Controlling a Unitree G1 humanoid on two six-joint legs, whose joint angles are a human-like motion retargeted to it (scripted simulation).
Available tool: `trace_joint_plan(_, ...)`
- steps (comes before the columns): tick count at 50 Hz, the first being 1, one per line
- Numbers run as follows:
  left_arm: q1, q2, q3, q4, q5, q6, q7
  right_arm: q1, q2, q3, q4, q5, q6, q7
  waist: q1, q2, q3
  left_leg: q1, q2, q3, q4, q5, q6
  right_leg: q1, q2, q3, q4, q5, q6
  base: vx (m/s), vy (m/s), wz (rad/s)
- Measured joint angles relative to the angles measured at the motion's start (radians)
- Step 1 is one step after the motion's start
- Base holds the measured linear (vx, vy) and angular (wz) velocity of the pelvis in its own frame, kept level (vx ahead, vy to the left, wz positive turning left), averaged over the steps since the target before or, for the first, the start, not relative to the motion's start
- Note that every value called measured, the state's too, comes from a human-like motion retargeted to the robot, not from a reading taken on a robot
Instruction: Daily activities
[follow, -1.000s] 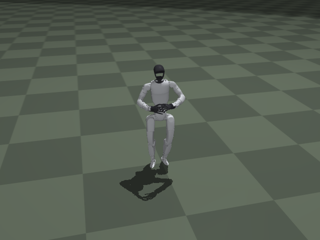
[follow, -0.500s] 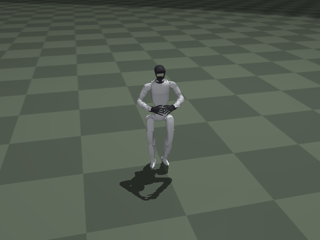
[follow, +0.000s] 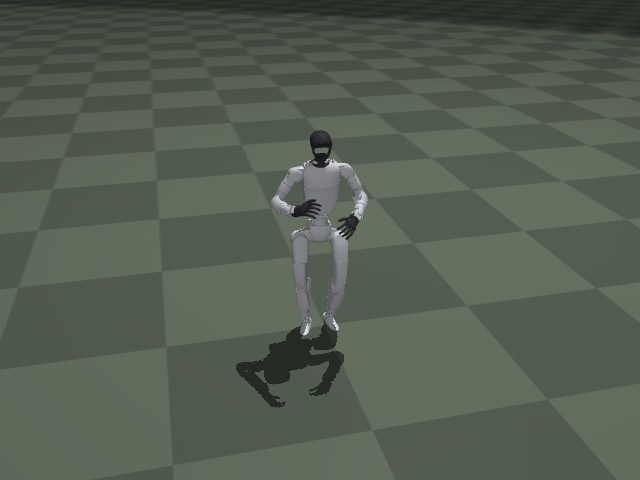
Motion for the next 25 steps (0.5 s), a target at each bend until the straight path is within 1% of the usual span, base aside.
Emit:
trace_joint_plan(4, 0.039, -0.007, 0.019, 0.032, -0.024, -0.007, 0.015, 0.011, -0.016, -0.074, -0.076, -0.002, -0.025, -0.055, -0.003, 0.003, 0.002, -0.009, 0.007, 0.000, 0.018, -0.007, 0.005, 0.000, 0.007, 0.006, -0.005, 0.005, 0.001, 0.00, 0.00, 0.00)
trace_joint_plan(12, 0.117, -0.038, 0.068, 0.054, -0.126, -0.046, 0.086, 0.055, -0.002, -0.226, -0.219, 0.026, -0.093, -0.218, 0.001, 0.011, 0.001, -0.033, 0.024, -0.001, 0.064, -0.026, 0.014, -0.001, 0.025, 0.016, -0.020, 0.018, 0.001, 0.00, 0.00, 0.00)
trace_joint_plan(19, 0.172, -0.050, 0.094, 0.033, -0.226, -0.084, 0.143, 0.080, -0.003, -0.276, -0.298, 0.065, -0.151, -0.311, 0.011, 0.012, -0.004, -0.043, 0.039, 0.006, 0.091, -0.042, 0.014, -0.002, 0.038, 0.024, -0.027, 0.023, 0.002, 0.00, 0.00, 0.00)
trace_joint_plan(25, 0.232, -0.048, 0.110, 0.034, -0.292, -0.092, 0.182, -0.001, -0.011, -0.291, -0.409, 0.070, -0.187, -0.386, 0.017, 0.008, -0.011, -0.044, 0.045, 0.019, 0.108, -0.037, 0.014, -0.010, 0.037, 0.043, -0.011, 0.016, 0.003, 0.02, -0.01, -0.18)
